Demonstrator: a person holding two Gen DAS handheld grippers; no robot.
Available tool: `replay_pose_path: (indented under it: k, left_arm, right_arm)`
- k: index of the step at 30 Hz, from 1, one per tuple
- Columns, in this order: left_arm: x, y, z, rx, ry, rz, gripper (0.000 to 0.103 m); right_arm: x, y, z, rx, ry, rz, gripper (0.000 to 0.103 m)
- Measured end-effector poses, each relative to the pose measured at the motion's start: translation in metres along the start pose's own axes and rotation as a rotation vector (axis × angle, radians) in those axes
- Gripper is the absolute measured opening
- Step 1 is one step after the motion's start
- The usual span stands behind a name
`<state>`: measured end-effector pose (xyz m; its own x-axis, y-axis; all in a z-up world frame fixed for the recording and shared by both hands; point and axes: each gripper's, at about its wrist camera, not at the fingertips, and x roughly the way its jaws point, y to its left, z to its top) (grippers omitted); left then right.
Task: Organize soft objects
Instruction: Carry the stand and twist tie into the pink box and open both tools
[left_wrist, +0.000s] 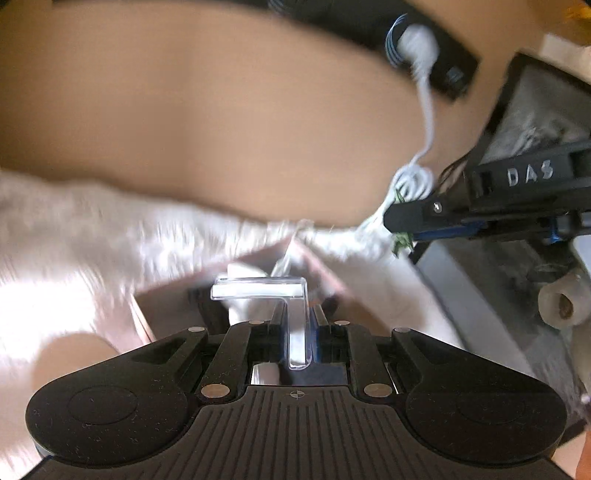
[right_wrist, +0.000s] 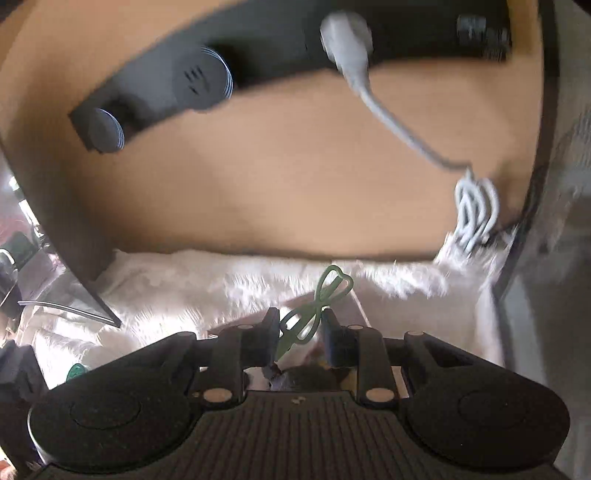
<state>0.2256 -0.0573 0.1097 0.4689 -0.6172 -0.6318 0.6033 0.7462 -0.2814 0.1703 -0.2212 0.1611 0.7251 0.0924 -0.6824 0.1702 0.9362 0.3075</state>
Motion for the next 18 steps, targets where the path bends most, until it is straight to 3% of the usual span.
replay_pose_path:
  k: [9, 14, 18]
  left_arm:
    - [0.053, 0.027, -0.005, -0.044, 0.172, 0.091, 0.016]
    - [0.067, 0.031, -0.005, -0.031, 0.194, 0.084, 0.017]
    - [0.08, 0.034, -0.001, -0.027, 0.213, 0.079, 0.018]
  right_arm:
    - [0.101, -0.013, 0.005, 0.117, 0.175, -0.001, 0.024]
    - [0.153, -0.014, 0.002, 0.118, 0.291, -0.05, 0.024]
    - [0.171, -0.017, -0.001, 0.105, 0.325, -0.076, 0.024]
